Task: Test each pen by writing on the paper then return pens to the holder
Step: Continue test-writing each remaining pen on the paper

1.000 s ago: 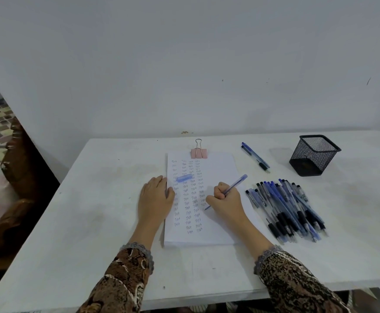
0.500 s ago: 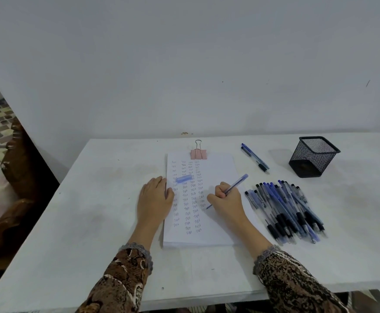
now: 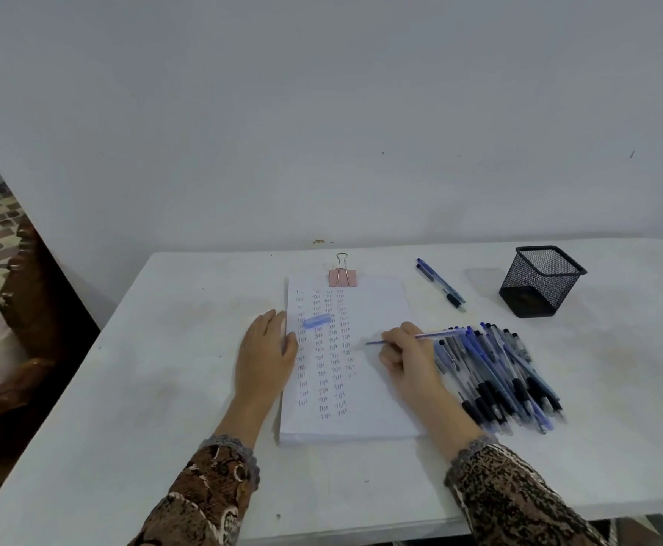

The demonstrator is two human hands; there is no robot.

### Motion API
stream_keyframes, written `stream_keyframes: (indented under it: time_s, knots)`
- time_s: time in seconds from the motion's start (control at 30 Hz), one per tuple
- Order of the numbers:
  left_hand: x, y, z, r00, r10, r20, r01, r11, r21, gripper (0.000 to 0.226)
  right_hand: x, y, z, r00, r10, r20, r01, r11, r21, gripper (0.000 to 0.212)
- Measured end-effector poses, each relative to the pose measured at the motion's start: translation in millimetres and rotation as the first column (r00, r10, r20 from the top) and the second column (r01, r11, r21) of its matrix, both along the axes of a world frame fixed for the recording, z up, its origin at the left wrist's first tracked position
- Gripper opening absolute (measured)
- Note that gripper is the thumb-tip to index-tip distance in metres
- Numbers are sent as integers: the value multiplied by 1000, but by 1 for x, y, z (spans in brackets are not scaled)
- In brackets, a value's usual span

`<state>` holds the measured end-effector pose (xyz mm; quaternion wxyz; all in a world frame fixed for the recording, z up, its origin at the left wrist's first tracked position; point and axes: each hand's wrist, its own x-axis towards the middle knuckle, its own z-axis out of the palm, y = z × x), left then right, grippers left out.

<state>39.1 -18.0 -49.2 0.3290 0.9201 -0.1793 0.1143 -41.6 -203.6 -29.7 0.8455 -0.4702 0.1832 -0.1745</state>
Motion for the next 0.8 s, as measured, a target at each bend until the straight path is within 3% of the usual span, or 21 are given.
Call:
stream_keyframes:
  time_s: [0.13, 0.27, 0.37, 0.47, 0.6, 0.8]
  knots:
    - [6, -10, 4, 980, -140, 144, 137, 990, 32, 38, 9, -12, 8, 1000, -15, -19, 18, 986, 167, 34]
    - [17, -28, 9, 986, -144, 87, 125, 973, 193, 41, 25, -11, 11, 999, -34, 2, 33, 976, 217, 25]
    - [19, -32, 6, 992, -97, 77, 69, 949, 308, 35, 30, -7, 9, 998, -25, 62, 16, 990, 141, 28]
    - [11, -31, -2, 972, -125, 200, 91, 981, 171, 23, 31, -5, 2, 996, -23, 81, 22, 1000, 23, 37]
    - [6, -26, -11, 972, -212, 107, 222, 970, -99, 25, 31, -5, -3, 997, -40, 64, 40, 999, -4, 52]
    - [3, -27, -13, 942, -303, 146, 314, 948, -53, 58, 29, -3, -3, 997, -23, 72, 25, 999, -32, 51]
